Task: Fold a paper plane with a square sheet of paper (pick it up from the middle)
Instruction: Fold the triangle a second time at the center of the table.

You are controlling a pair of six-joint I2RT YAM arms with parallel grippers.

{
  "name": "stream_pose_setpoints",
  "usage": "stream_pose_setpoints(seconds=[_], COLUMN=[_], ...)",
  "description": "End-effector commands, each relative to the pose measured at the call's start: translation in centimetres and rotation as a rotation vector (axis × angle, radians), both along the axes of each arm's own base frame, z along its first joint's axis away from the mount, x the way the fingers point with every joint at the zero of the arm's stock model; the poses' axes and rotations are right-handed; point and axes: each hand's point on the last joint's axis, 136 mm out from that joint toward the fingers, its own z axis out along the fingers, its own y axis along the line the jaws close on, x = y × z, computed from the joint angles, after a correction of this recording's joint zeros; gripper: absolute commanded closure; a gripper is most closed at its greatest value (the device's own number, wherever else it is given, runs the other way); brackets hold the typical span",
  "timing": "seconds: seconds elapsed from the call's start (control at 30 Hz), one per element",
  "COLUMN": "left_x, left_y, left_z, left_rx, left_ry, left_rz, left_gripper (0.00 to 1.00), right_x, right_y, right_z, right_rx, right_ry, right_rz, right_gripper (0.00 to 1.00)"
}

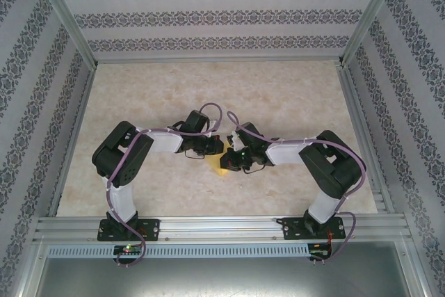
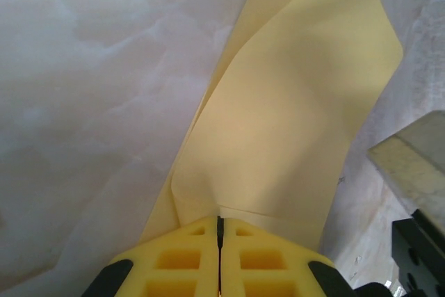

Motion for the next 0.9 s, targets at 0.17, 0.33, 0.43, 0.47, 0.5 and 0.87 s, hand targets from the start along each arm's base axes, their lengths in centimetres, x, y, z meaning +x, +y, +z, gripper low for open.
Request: stream_pose_setpoints(seconds=[0.17,0.33,0.43,0.47,0.5,0.87], left_x=[-4.0,-4.0,-4.0,-4.0,-4.0,-4.1], left_y=[4.0,4.1,4.2,4.2,4.2,4.5], left_z=[-6.5,-6.6,-6.7,-6.7,-6.8,-7.4], left_rx=[0.183,0.186,0.189,0.189,0.19,0.202], left_ry=[0.187,0.189,0.189,0.189,0.19,0.199], left_rz=[0.019,0.02,0.017,0.016,0.015,0.012], left_gripper=[0.92,0.92,0.92,0.92,0.92,0.92], right_x=[-1.0,-1.6,-2.0,-2.2,-2.3,-3.8], right_y=[0.4,0.4,0.3,0.2,0.2,-0.4], right_z=[-1.2,-1.3,-1.5,-1.5,-1.6,-1.7], right_rx=[-0.016,-0.028,-0.045,-0.049,-0.053,-0.097], right_ry=[0.009,0.016,0.016,0.019,0.019,0.02], right_rz=[0.008,0.02,0.03,0.032,0.033,0.063], right_gripper=[0.96,0.96,0.96,0.96,0.96,0.96])
